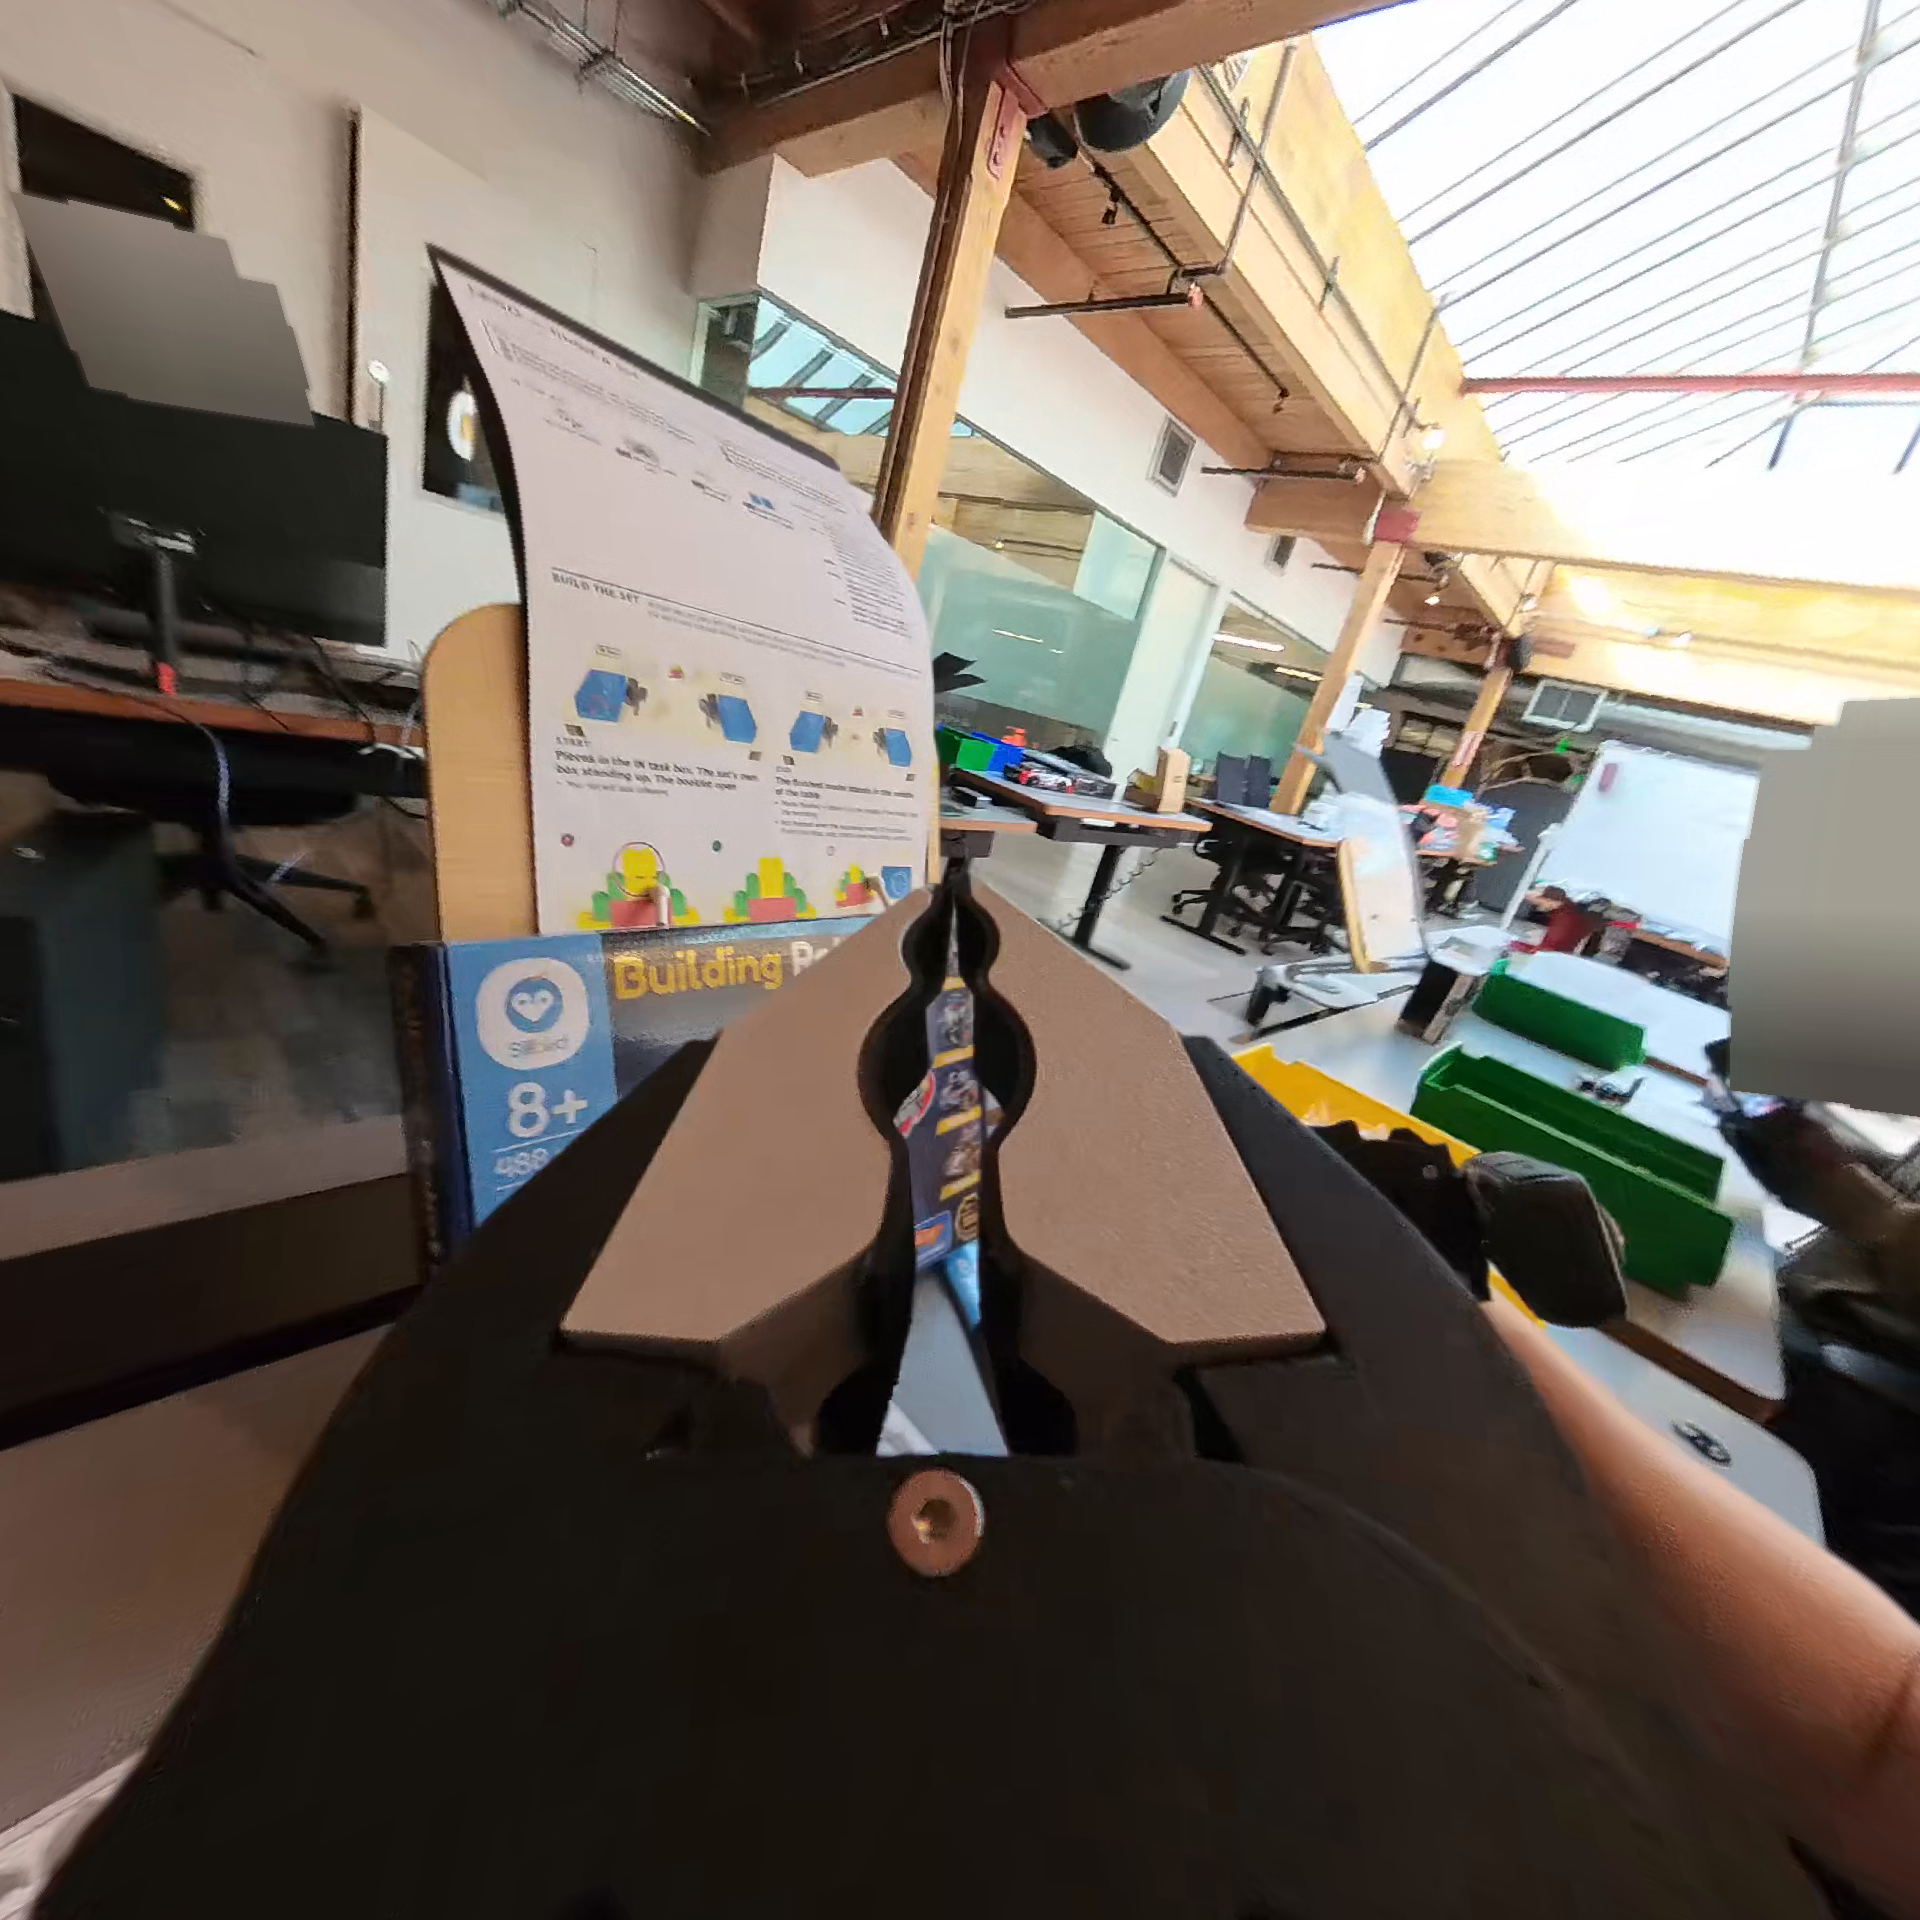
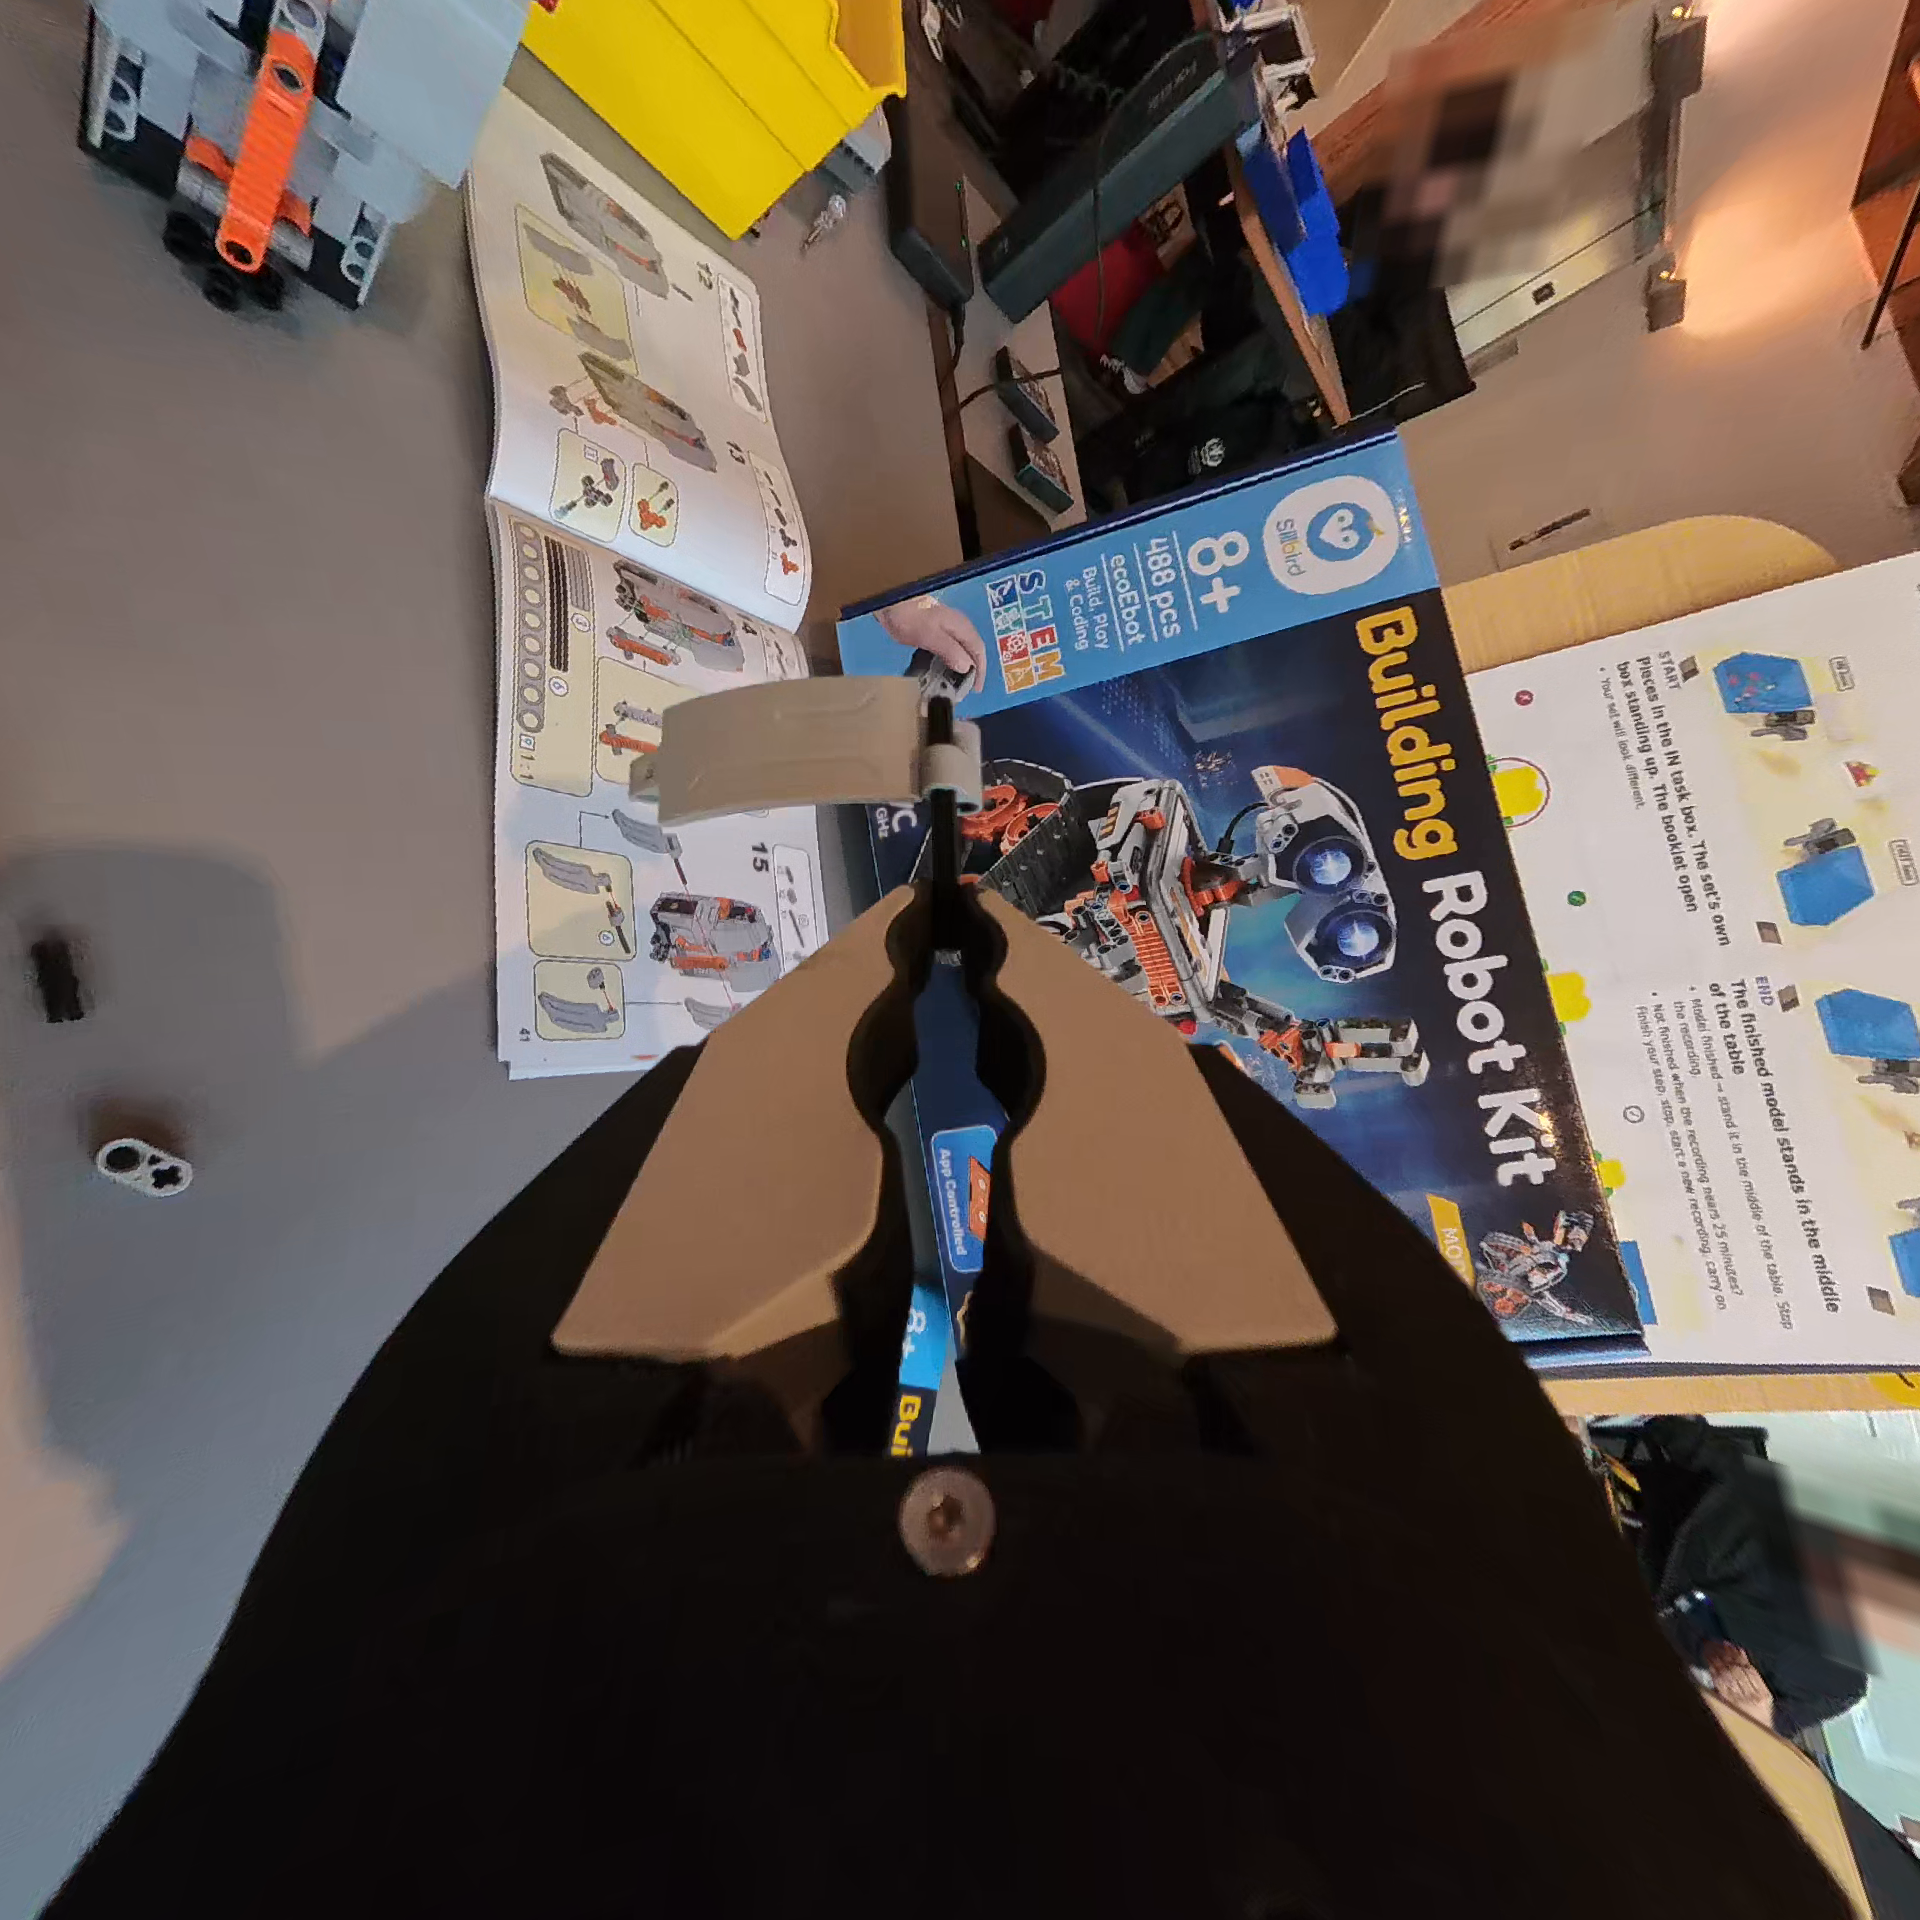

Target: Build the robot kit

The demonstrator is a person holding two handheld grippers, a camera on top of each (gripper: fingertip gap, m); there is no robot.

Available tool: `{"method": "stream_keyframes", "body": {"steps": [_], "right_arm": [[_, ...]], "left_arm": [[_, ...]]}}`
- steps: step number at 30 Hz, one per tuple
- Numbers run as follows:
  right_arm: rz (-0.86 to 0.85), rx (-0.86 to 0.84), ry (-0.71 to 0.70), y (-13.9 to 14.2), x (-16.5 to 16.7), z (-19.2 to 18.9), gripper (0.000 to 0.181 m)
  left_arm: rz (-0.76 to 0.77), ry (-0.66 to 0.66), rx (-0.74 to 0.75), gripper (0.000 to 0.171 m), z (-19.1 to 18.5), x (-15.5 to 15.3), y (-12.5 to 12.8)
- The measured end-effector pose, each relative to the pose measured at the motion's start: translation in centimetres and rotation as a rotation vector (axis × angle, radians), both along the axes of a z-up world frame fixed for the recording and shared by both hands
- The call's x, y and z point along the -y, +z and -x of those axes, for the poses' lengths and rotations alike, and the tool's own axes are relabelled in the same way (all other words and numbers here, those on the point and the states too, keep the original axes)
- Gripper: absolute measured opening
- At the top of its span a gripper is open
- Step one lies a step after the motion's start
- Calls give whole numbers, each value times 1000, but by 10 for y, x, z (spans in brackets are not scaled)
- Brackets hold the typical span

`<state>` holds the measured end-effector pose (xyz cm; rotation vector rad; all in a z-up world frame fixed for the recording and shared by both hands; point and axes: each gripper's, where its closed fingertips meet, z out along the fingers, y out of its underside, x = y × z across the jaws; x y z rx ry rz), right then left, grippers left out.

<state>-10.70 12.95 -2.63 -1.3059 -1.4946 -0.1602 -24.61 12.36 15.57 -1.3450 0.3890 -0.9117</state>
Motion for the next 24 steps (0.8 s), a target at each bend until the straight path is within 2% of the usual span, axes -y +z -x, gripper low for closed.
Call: {"method": "stream_keyframes", "body": {"steps": [5, 10, 24], "right_arm": [[-4, 62, -21, -11, -4, -5, 1], [-8, 88, -21, -15, -5, -4, 1], [-33, 55, -14, -2, -3, -6, 1]], "left_arm": [[-15, -28, -9, 0, -4, 10, 6], [-47, 9, -63, 0, -4, 10, 6], [-33, -103, -8, 0, -20, 16, 7]]}}
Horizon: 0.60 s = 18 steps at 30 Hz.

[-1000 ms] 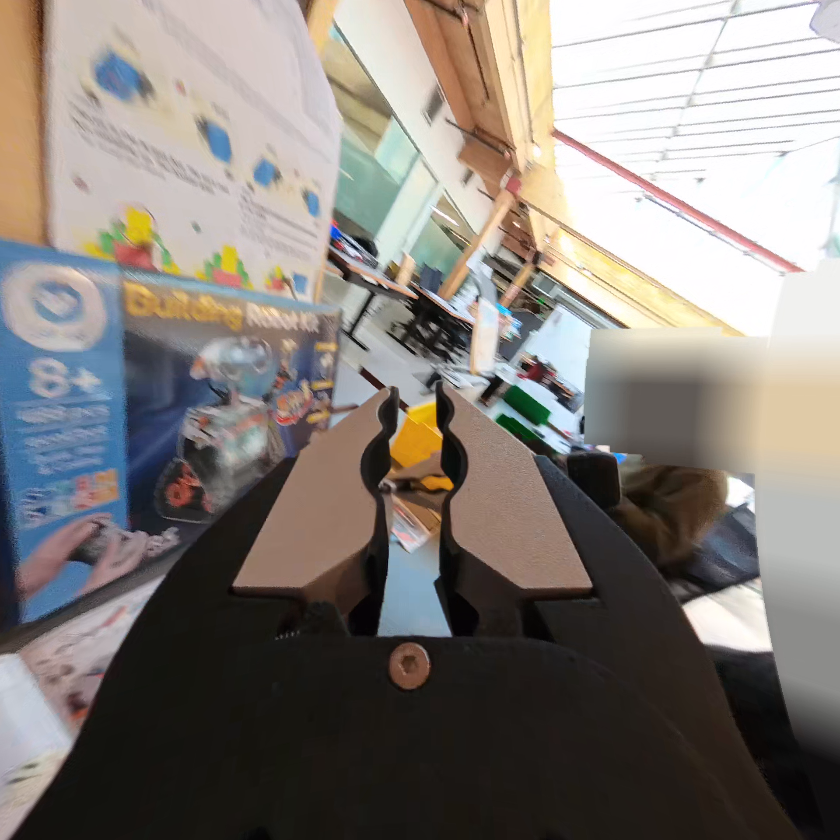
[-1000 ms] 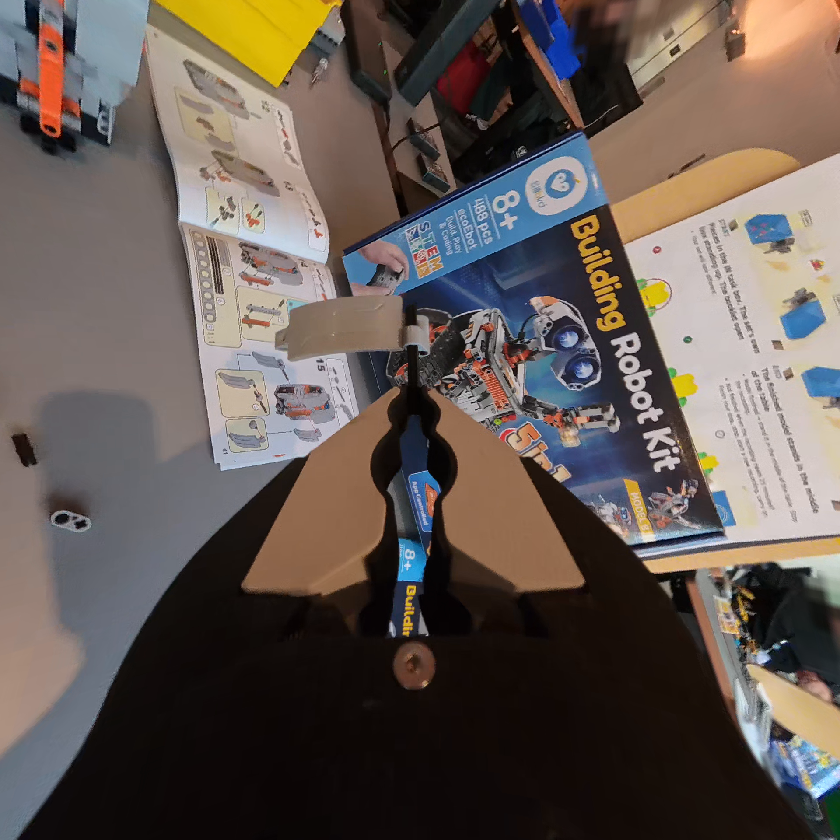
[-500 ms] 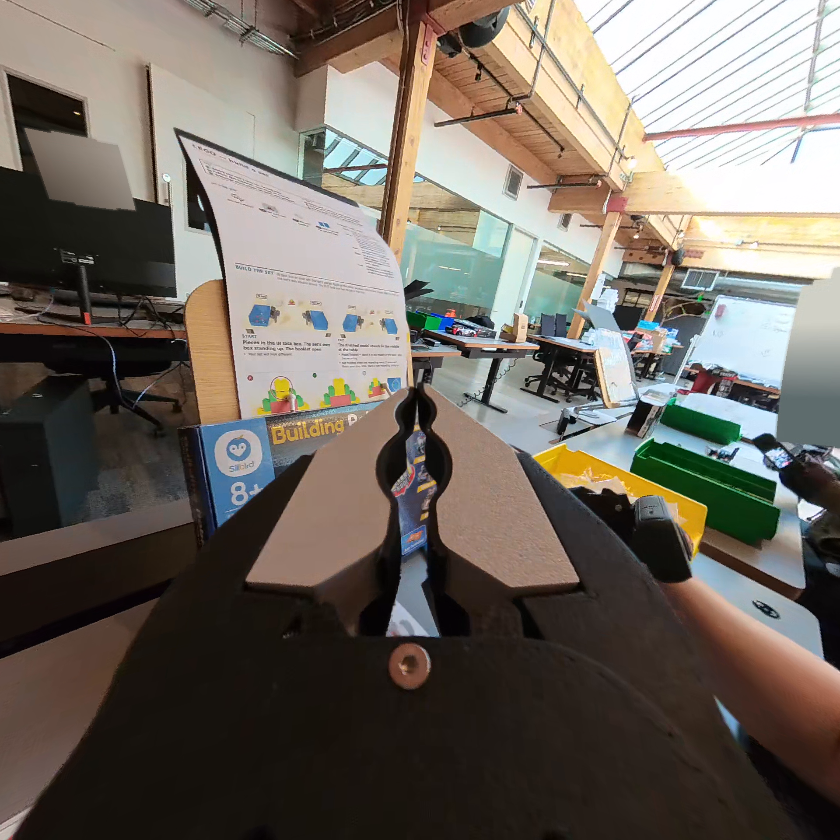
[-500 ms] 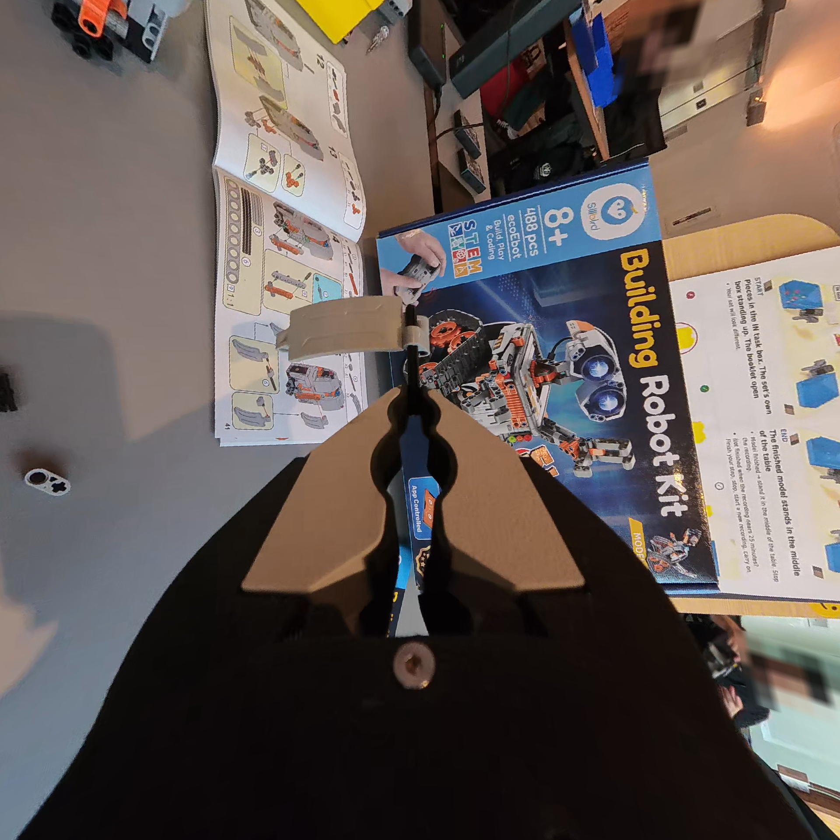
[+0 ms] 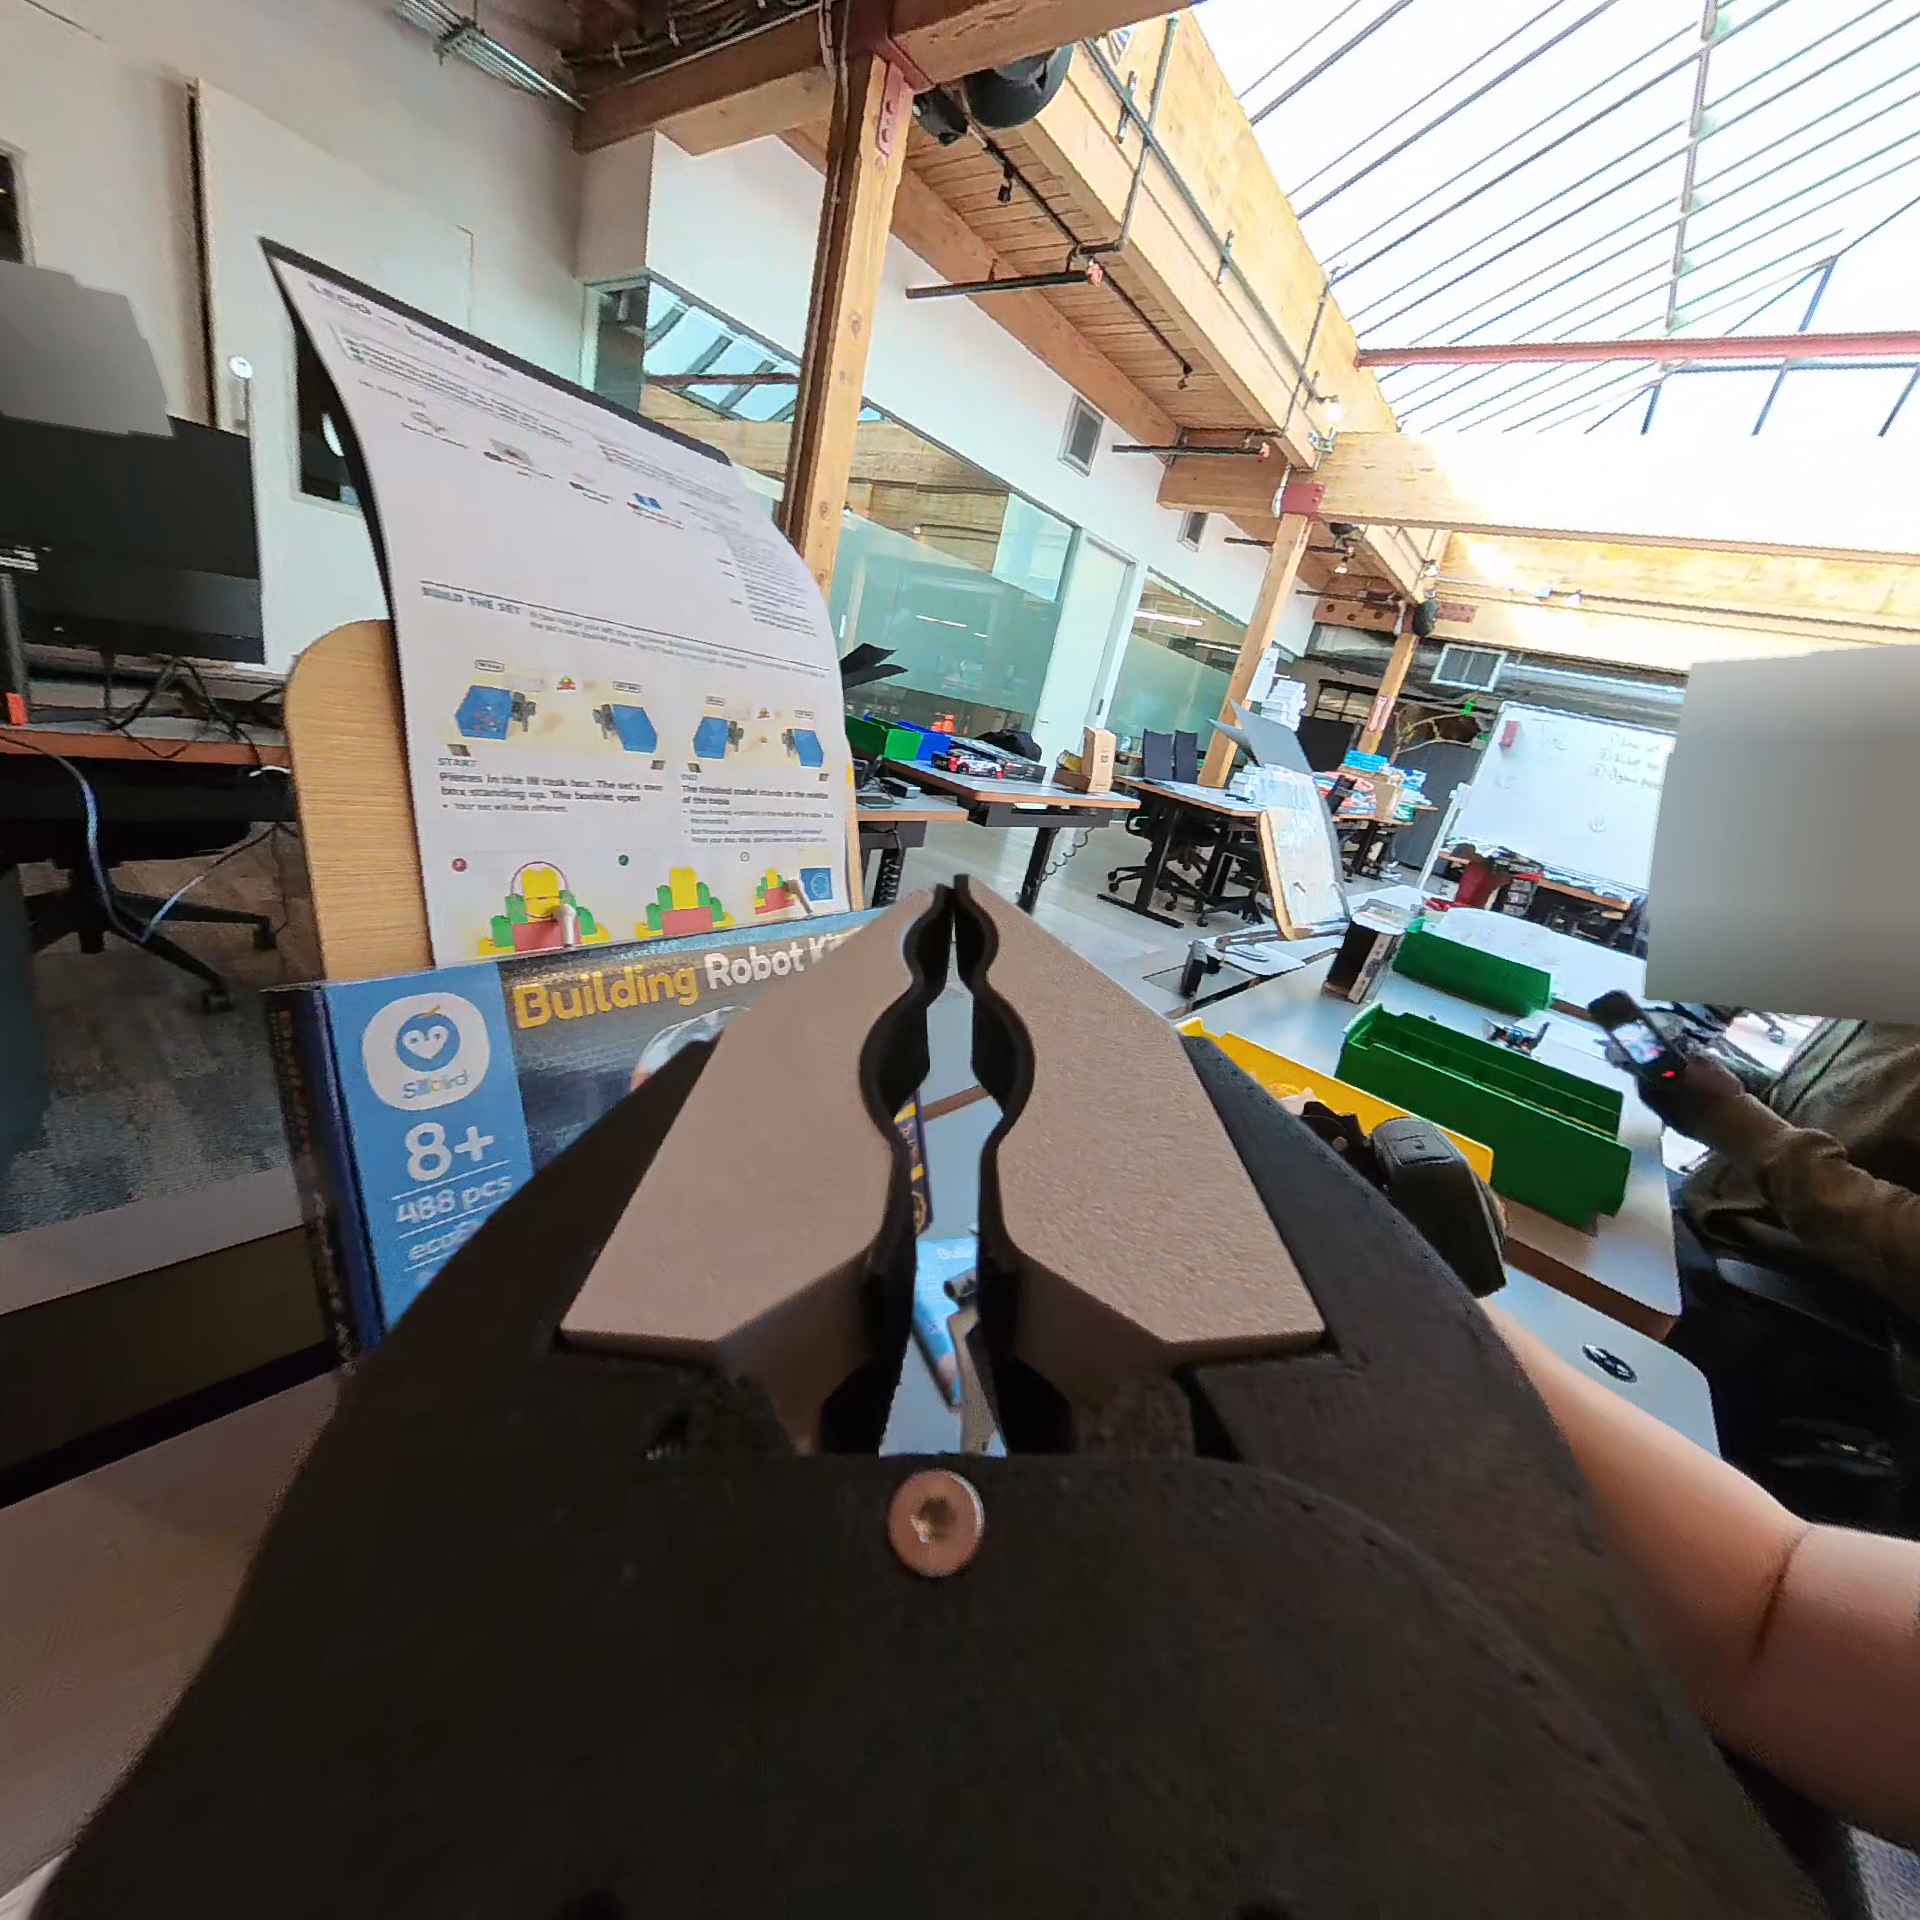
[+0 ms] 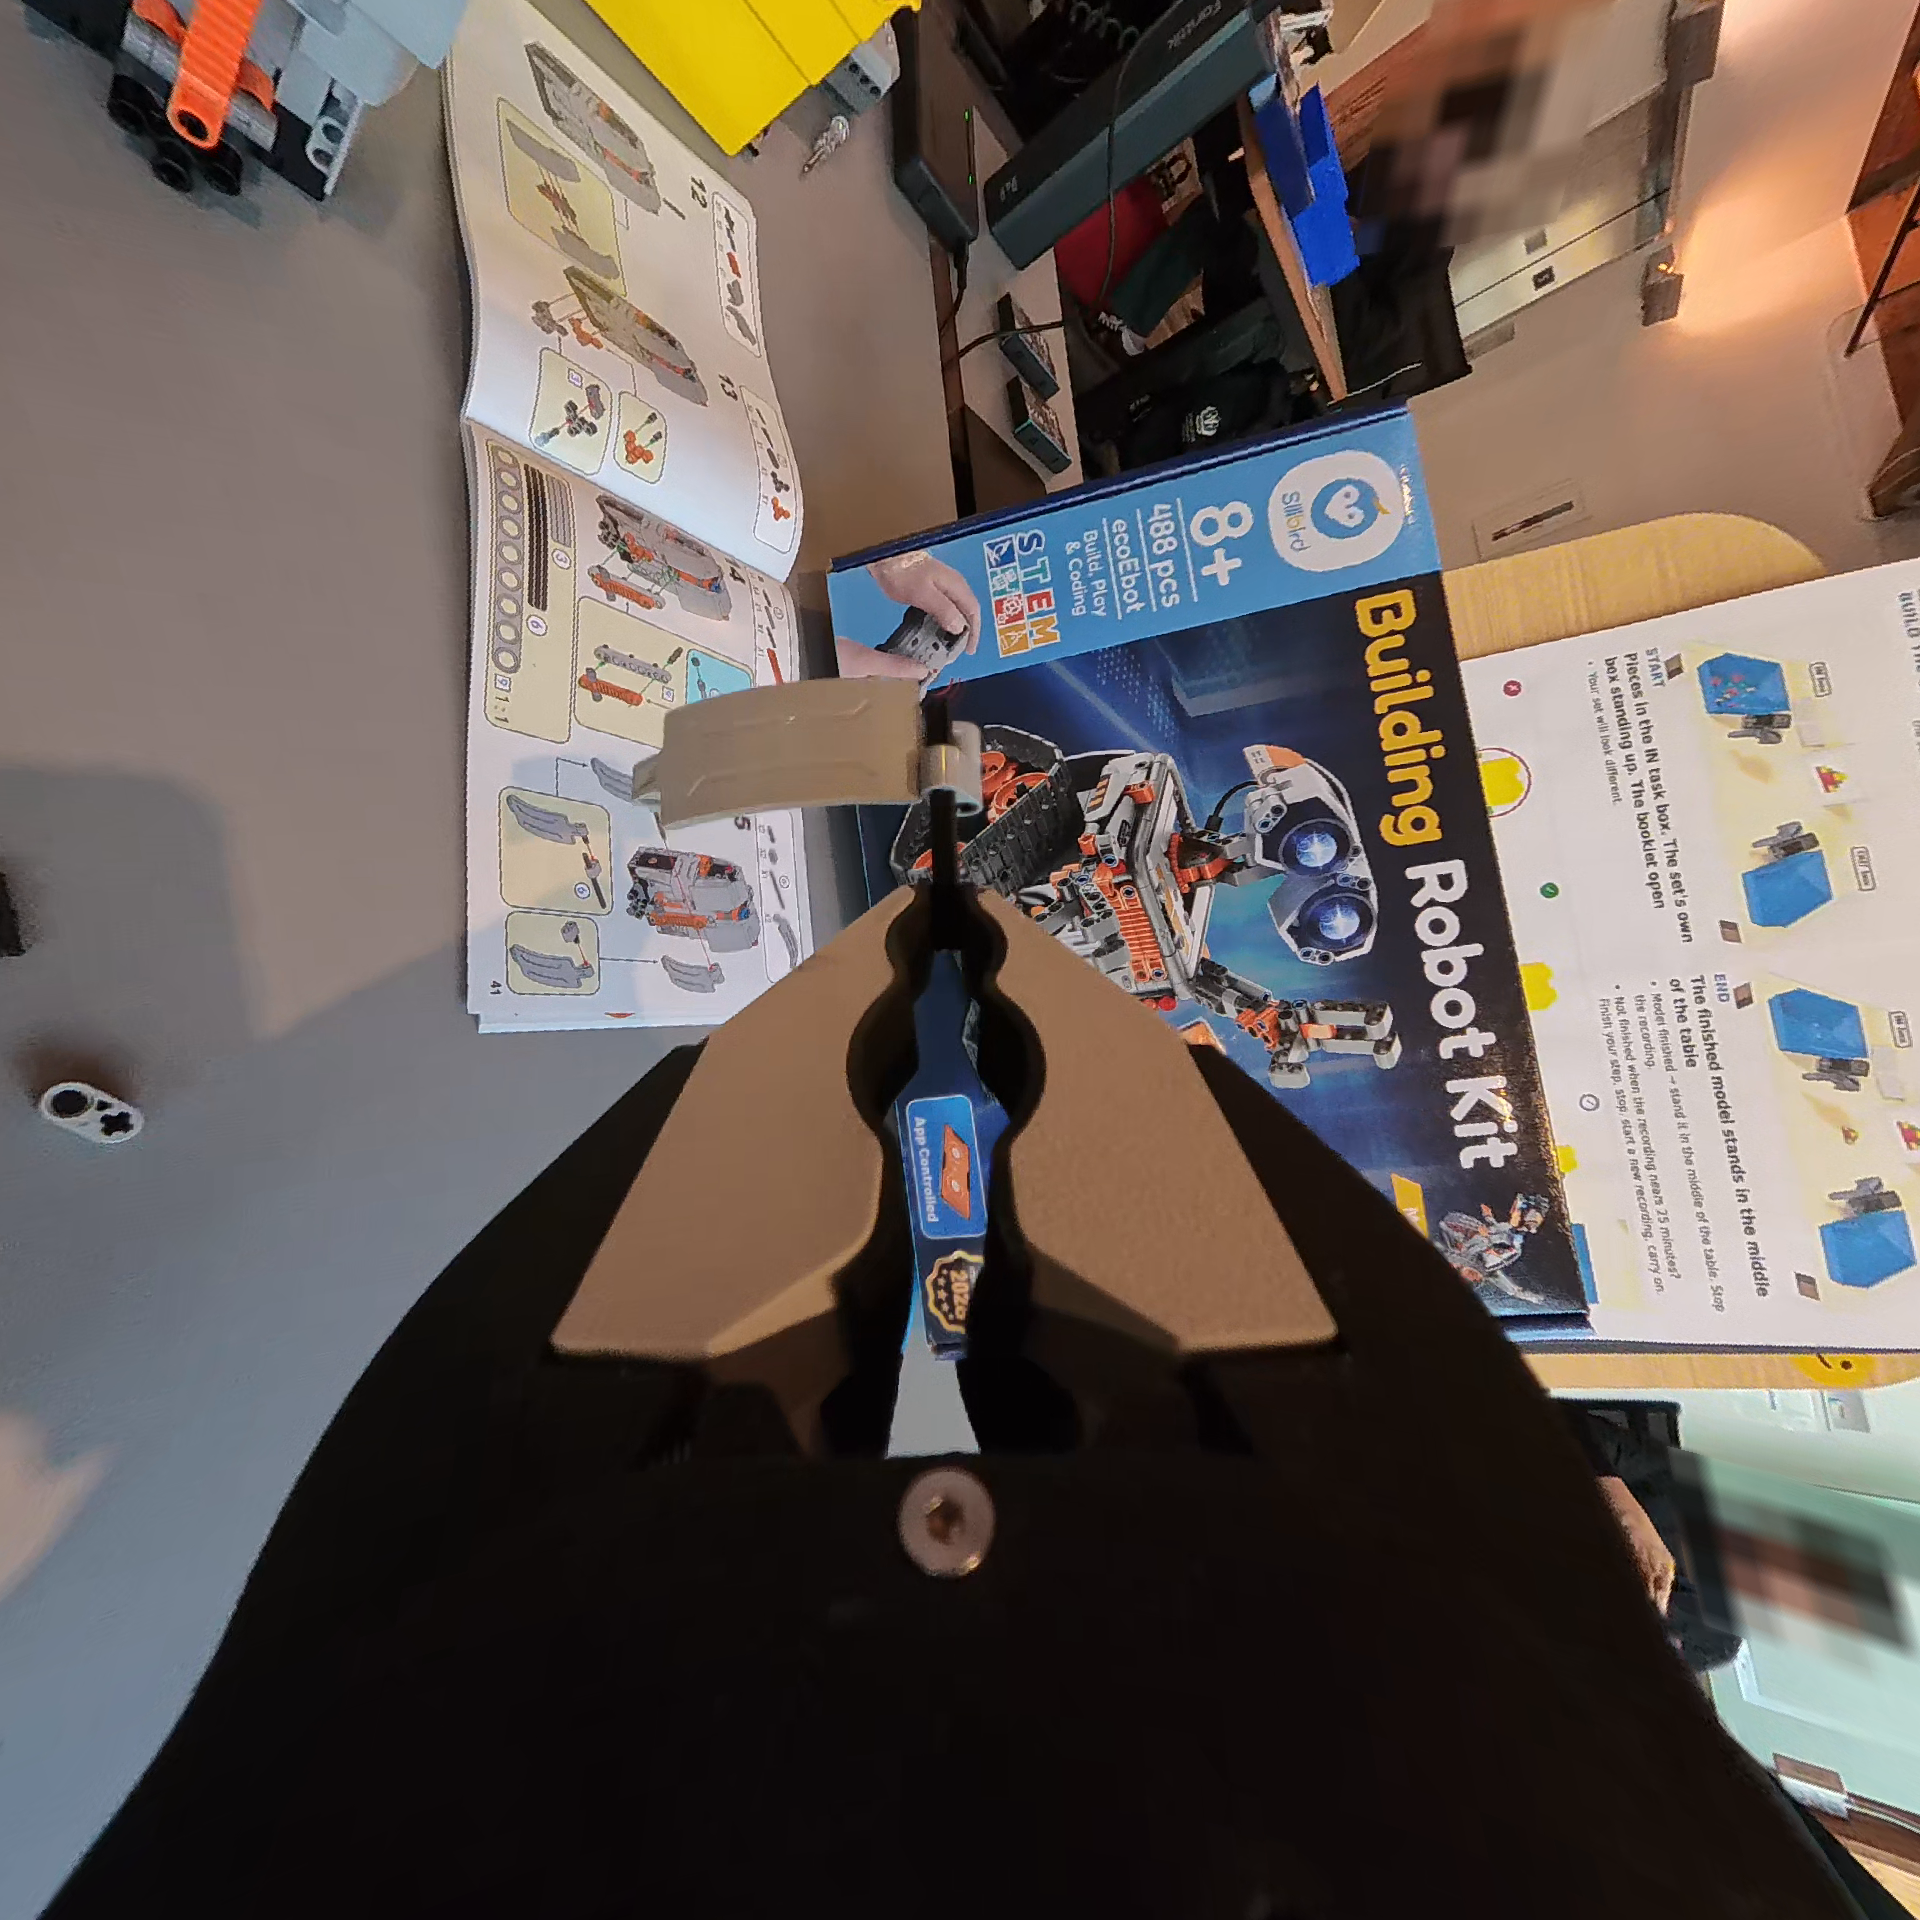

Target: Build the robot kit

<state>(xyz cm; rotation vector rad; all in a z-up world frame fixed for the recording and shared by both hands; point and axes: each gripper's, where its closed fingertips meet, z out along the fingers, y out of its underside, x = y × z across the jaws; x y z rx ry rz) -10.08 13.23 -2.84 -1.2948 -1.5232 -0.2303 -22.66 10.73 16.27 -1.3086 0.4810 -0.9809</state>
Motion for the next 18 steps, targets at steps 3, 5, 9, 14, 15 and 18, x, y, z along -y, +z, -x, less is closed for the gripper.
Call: {"method": "stream_keyframes", "body": {"steps": [3, 5, 9, 14, 15, 18], "right_arm": [[-25, -6, 9, 6, 2, 1, 1], [-53, -12, 21, 11, 4, 2, 1], [-184, -41, 72, 34, 15, 8, 1], [-475, -114, 176, 81, 46, 21, 1], [-523, -123, 191, 89, 53, 23, 0], [-683, -152, 225, 111, 74, 26, 1]], "left_arm": [[7, -44, -32, 0, -12, 3, -5], [8, -49, -58, 0, -16, 3, -8], [3, -64, -57, 0, -19, 5, -7], [6, -93, -17, 0, -17, 8, -2], [5, -100, -7, 0, -16, 9, -1], [3, -115, 16, 0, -14, 12, 3]]}}
